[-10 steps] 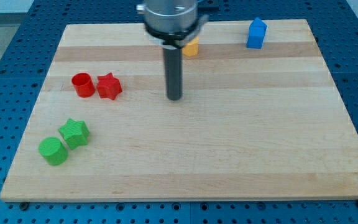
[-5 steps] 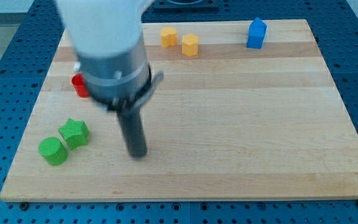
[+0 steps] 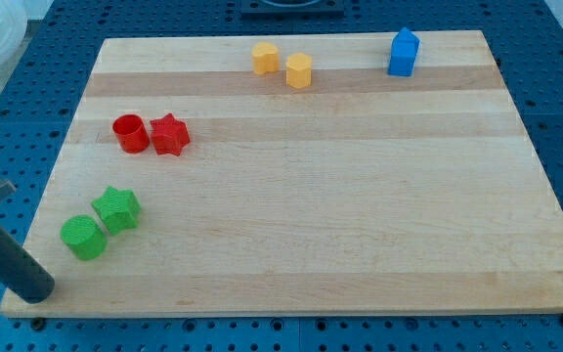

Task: Move the green blocks to the bottom left of the red circle

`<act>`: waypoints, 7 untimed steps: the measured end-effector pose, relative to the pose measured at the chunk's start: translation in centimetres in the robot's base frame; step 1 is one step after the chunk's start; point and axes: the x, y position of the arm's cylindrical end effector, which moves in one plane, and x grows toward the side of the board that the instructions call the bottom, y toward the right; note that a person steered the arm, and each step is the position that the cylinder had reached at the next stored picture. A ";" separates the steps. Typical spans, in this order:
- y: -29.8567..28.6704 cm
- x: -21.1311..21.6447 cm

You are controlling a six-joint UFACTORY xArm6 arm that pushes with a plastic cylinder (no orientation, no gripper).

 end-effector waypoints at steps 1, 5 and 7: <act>-0.1 0.0; 2.6 -3.0; 5.2 -10.3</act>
